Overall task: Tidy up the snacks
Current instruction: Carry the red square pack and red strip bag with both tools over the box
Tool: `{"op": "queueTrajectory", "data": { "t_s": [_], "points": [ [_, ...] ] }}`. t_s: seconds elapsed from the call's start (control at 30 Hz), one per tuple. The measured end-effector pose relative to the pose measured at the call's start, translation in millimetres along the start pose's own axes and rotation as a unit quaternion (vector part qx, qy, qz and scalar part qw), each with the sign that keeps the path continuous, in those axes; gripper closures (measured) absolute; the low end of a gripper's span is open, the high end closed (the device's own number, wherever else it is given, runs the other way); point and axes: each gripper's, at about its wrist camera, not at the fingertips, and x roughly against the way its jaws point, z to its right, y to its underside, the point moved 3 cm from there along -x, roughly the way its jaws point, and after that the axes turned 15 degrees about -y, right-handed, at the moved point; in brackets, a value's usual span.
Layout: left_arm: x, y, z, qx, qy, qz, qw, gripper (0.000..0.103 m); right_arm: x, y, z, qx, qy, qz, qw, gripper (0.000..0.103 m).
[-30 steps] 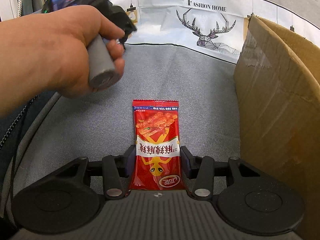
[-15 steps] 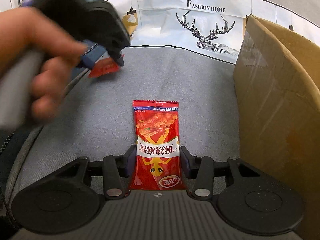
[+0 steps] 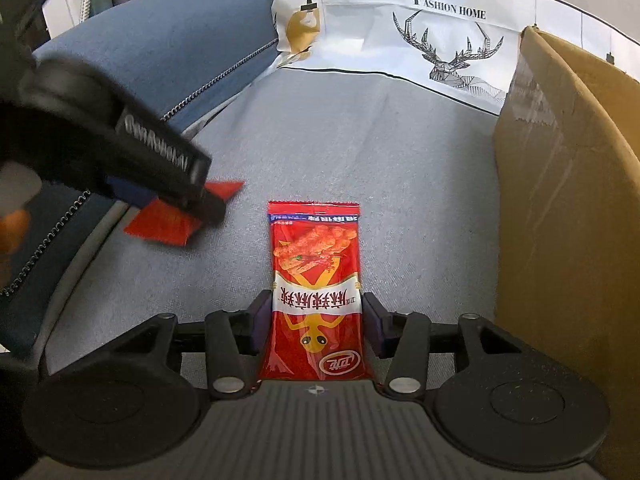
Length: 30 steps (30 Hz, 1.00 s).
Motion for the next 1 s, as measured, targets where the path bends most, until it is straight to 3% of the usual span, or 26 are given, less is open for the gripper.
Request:
{"op": "queueTrajectory", "data": {
  "t_s": [0.2,0.33,0.67,0.83,1.0],
  "points": [
    [-6.7,-2.5,12.9,-0.031,-0.021,0.005,0.9993,0.049,-2.3,1.3,5.1,0.0,-0.006,0.003,1.0,0.051],
    [-6.2,-0.7,16.4,-0.042,-0.023,0.016,0.9987,0.055,-4.6,2.4,3.4,0.014,-0.002,0.005,1.0,0.055],
    [34.4,1.5,-2.0,0.033,0.003,0.094,0.9951,0.056,25.6,6.8,-8.2,0.038,-0.001,0.066,0.997,0.058],
    [52.6,8.6,-0.2,0.05,0.014,0.109,0.9927,0.056,53.7,14.3,-25.1,0.067,0.007,0.103,0.992,0.058],
    [63.5,17.3,4.5,0.05,0.023,0.114,0.992,0.056,73.1,23.6,-32.4,0.074,0.018,0.112,0.991,0.058]
  ]
}}
